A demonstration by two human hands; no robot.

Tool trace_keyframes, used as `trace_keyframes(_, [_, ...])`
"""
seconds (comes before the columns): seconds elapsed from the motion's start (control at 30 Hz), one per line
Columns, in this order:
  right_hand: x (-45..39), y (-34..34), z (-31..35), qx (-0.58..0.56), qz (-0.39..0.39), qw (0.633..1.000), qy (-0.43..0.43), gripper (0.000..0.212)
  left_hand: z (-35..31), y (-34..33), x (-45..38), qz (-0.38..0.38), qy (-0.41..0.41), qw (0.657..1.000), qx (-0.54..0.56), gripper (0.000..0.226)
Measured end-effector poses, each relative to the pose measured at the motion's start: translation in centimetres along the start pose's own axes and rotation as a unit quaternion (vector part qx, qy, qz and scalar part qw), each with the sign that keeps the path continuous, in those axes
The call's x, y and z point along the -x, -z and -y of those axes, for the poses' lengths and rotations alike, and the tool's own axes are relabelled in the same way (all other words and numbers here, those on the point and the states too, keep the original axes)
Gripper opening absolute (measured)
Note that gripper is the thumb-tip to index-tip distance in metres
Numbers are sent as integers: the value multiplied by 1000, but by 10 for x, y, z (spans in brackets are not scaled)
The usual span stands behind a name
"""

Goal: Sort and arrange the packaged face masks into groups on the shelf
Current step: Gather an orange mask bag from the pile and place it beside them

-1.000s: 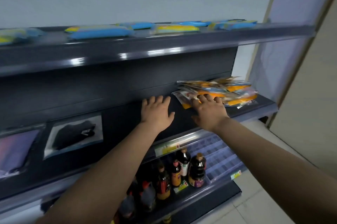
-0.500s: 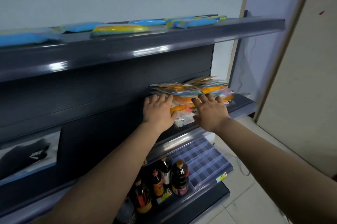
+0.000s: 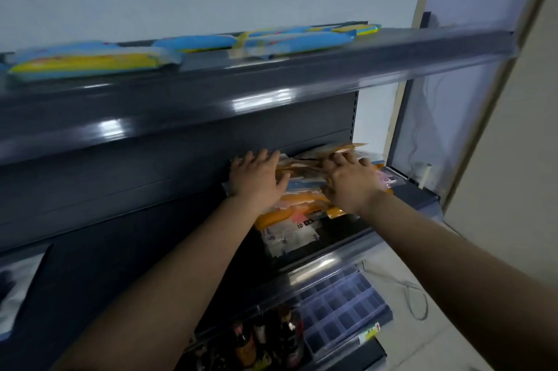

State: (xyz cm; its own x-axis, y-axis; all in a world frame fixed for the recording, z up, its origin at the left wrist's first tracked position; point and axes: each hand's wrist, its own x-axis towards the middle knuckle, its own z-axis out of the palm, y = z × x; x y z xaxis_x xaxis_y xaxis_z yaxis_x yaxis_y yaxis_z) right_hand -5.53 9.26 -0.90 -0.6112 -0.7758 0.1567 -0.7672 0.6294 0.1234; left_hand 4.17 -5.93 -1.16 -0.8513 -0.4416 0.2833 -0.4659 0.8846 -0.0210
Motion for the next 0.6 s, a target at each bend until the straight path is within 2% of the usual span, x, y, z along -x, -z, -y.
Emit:
trace_keyframes(0.27, [-51,-13,-42,-21,8,998,53,60,-20,-8,-36,42,62,997,-32,61])
trace_keyframes(0.43, [-83,-24,-80,-12,2,995,98,53,-39,-17,-52,43,114,992,-41,59])
trace_keyframes(0.6, [-112,-37,-113,-65,12,990,126,54,-60,-28,-67,54,160,984,-53,59])
